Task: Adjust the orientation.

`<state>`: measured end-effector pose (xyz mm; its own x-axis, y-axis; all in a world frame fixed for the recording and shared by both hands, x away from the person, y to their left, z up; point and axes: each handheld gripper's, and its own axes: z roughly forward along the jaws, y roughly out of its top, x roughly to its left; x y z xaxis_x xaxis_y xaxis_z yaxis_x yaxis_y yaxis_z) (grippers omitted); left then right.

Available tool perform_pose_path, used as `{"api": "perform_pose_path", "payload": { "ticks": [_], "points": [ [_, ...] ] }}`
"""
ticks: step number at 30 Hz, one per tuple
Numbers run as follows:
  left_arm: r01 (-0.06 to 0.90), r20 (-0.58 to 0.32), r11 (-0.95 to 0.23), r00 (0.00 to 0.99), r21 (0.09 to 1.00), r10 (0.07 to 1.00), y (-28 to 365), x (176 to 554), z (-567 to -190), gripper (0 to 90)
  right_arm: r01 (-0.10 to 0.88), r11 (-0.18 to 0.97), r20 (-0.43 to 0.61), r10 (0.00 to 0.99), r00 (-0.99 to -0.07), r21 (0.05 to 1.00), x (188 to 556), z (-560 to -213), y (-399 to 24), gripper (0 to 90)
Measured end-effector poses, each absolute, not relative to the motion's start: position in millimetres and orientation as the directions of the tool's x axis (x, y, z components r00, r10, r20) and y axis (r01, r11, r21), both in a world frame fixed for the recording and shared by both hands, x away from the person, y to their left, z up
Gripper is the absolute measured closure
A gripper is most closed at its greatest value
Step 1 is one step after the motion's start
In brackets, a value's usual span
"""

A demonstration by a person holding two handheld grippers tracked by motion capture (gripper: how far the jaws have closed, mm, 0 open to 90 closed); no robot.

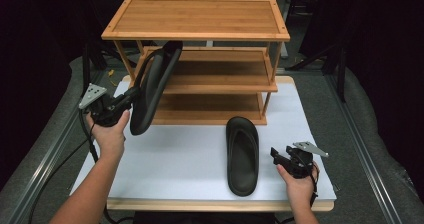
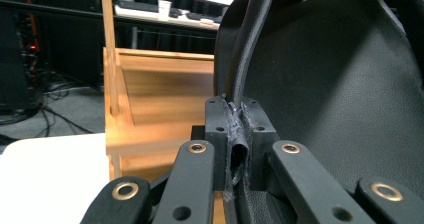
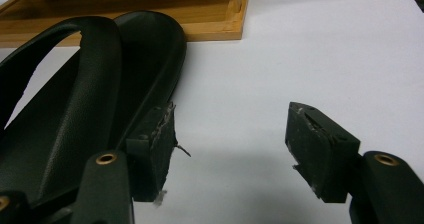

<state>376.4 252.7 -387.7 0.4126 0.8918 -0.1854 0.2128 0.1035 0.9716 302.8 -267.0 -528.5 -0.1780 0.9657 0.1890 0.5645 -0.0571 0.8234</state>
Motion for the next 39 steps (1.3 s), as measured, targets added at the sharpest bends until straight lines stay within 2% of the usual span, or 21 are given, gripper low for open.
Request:
{"api": "perform_pose_path", "payload": {
  "ticks": [7,20,29,39],
  "points": [
    [0.232,-0.200,0.119,0.369,0.965,0.908,244,405,-382,84.3,0.564,-0.057,0.188,0.966,-0.177,0.824,303,-529,-267,36.3],
    [0.239,-0.184,0.113,0.301,0.964,0.936,224,437,-374,84.1,0.572,-0.059,0.199,0.962,-0.185,0.818,302,-529,-267,36.3],
    [0.264,-0.172,0.114,0.207,0.958,0.963,205,466,-360,83.9,0.564,-0.063,0.205,0.960,-0.192,0.824,302,-529,-268,36.3],
    [0.306,-0.161,0.107,0.157,0.946,0.974,191,487,-364,83.4,0.564,-0.069,0.213,0.958,-0.193,0.823,301,-529,-269,36.3]
  ]
}}
